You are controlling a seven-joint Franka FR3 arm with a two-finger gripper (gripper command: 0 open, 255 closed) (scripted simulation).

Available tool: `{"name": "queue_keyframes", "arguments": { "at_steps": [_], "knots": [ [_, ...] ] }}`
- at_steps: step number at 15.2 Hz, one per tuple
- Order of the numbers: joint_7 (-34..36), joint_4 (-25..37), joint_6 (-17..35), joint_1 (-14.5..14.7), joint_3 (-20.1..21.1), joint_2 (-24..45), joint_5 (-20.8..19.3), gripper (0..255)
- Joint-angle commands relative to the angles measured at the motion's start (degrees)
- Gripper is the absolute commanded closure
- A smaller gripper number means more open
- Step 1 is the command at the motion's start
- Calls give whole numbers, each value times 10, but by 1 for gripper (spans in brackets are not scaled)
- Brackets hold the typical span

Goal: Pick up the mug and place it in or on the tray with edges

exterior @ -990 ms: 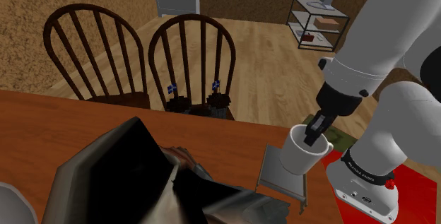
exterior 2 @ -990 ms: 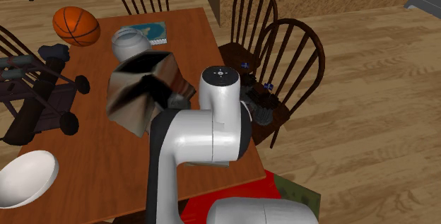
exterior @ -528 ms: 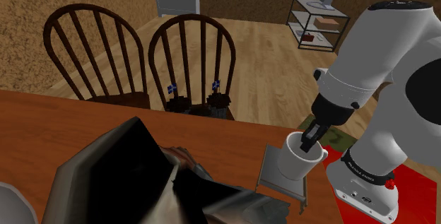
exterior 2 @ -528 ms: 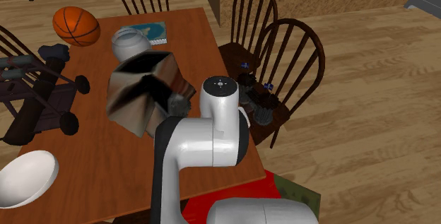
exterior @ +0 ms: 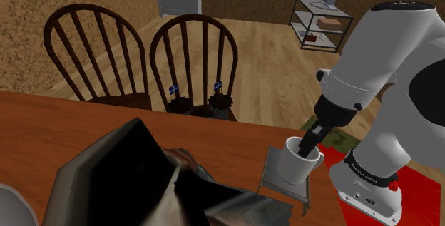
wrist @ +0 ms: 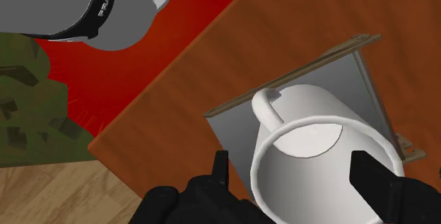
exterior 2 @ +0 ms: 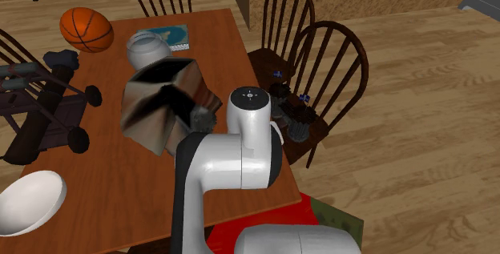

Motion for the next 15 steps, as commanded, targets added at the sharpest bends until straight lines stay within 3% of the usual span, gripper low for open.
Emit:
{"name": "queue_keyframes", "arguments": {
  "at_steps": [1, 3, 7, 15],
  "knots": [
    [0, 0, 0, 0, 0, 0, 0, 0],
    [0, 0, 0, 0, 0, 0, 0, 0],
    [1, 64, -76, -20, -37, -14, -39, 0],
    [1, 64, -76, -20, -37, -14, -39, 0]
  ]
}}
